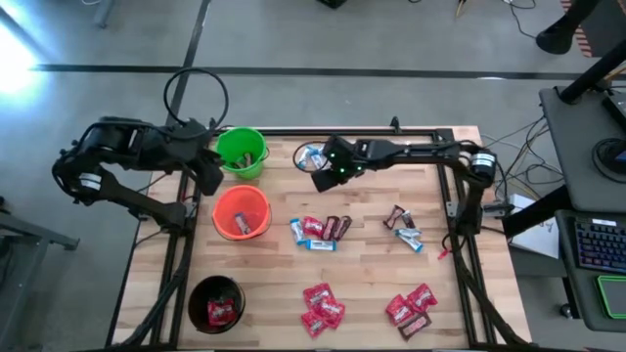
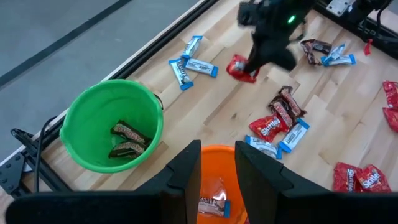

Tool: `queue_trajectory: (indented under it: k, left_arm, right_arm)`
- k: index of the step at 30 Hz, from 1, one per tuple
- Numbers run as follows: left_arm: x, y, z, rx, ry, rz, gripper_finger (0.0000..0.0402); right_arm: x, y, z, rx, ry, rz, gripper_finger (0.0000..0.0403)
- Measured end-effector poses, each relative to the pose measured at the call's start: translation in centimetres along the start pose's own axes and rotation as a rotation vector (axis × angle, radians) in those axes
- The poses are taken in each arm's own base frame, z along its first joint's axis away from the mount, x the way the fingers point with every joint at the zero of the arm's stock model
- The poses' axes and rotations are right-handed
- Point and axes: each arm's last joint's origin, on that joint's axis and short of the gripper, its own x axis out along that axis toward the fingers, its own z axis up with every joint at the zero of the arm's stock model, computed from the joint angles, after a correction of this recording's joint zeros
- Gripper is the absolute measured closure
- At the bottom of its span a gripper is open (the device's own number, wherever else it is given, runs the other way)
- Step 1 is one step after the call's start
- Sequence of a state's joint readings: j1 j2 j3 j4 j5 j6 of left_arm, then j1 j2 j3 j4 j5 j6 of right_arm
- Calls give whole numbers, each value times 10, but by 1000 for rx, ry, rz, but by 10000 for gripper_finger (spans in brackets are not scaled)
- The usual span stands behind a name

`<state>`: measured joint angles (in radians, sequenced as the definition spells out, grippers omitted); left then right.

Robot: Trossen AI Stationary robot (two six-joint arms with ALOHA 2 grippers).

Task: Organize candy in baskets
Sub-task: Put the red candy into the black bucket

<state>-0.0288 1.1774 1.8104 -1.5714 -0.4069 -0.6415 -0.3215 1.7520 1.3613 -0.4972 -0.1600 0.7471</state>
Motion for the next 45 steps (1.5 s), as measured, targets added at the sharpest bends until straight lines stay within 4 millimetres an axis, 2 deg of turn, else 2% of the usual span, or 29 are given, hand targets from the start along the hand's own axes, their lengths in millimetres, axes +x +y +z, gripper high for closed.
queue_trajectory:
  k: [10,16,20,26,31,40,45]
  left_arm:
    - [32,-19,-2,86,34,-80,322]
    - [49,-36,6,116,-33,-162,322]
    - [61,-46,12,172,-66,-163,322]
    - [85,-55,20,88,-106,-1,322]
    - [98,-64,27,128,-120,62,322]
    - [85,-71,47,228,-132,91,322]
    - [77,-71,55,210,-119,143,322]
  right_arm:
    - [-67,43,-18,-71,-161,127,394]
    - [-88,61,-33,-119,-248,157,394]
    - [-97,70,-43,-164,-284,167,394]
    - [-107,75,-50,-226,-313,166,394]
    - [-112,76,-52,-259,-319,166,394]
    - [-111,71,-56,-296,-283,110,394]
    - [-110,70,-56,-303,-280,96,394]
